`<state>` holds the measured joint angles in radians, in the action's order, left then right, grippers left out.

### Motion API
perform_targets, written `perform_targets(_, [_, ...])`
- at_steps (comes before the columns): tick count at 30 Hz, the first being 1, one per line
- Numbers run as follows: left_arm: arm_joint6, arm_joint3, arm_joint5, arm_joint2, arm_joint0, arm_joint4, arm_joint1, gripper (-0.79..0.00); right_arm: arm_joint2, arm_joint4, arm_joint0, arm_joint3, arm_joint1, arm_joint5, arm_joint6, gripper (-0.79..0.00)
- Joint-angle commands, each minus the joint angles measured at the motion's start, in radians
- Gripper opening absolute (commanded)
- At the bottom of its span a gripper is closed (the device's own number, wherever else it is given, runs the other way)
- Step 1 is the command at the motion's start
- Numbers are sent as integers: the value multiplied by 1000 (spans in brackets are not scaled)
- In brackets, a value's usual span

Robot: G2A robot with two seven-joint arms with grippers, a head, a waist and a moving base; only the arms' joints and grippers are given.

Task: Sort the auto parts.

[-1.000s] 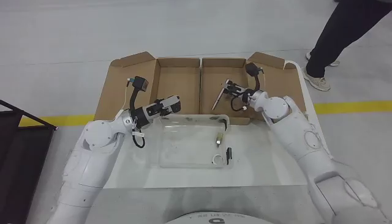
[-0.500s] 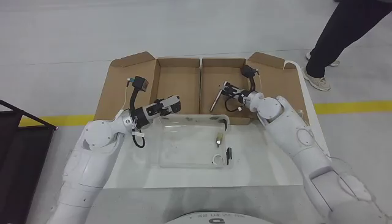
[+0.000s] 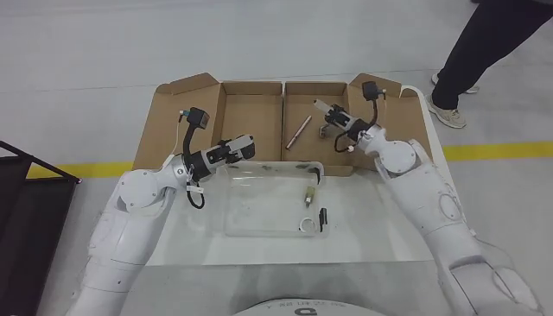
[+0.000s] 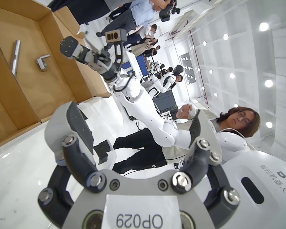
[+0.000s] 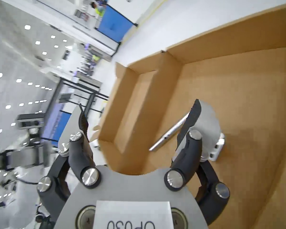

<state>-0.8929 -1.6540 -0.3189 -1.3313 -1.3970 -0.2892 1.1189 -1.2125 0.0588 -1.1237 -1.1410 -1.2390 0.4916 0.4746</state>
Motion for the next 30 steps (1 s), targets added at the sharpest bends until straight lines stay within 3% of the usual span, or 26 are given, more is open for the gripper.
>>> perform_targets(1, [0,0,0,0,0,0,0,0,-40,-162,-55,-64,9,97,102,0])
perform_targets(5, [0,0,0,0,0,0,0,0,-80,-406,-127,-131,23,190,278,0])
perform_targets(12, [0,0,0,0,0,0,0,0,-121,-634,-167,-150,39,198,485,0])
perform_targets(20, [0,0,0,0,0,0,0,0,-140,-624,-175,-134,49,226,546,0])
perform_targets(30, [0,0,0,0,0,0,0,0,-144,-589,-179,-138,52,239,535,0])
